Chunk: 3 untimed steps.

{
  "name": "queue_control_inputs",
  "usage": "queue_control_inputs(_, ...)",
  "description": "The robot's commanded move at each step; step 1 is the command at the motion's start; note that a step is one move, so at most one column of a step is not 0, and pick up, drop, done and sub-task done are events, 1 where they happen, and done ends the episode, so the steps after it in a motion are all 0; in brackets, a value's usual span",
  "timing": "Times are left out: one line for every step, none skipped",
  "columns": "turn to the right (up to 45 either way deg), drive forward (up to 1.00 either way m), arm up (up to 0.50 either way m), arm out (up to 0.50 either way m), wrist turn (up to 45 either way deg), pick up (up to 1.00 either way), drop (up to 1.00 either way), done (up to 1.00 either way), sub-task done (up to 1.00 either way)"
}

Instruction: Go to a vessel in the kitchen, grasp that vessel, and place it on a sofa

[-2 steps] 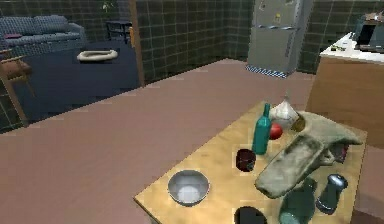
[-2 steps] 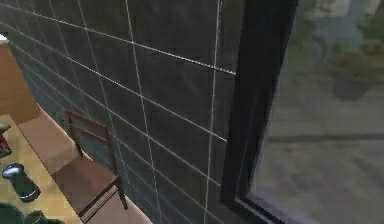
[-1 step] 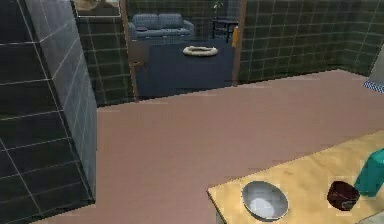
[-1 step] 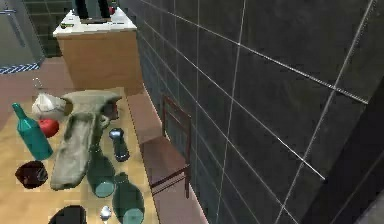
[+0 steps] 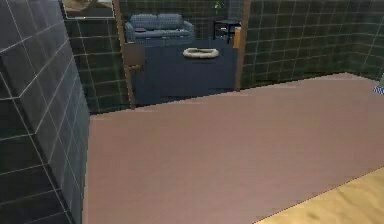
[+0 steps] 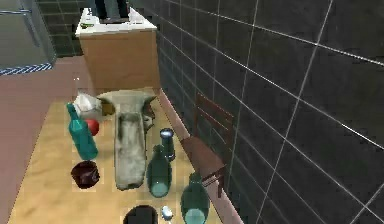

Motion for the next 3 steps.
queue_control_inputs(-30.0,0.00,0.00,0.00,0.0,0.00,0.00,0.00,0.00)
queue_control_inputs(0.0,0.00,0.50,0.00,0.0,0.00,0.00,0.00,0.00)
queue_control_inputs(0.0,0.00,0.26,0.00,0.0,0.00,0.00,0.00,0.00)
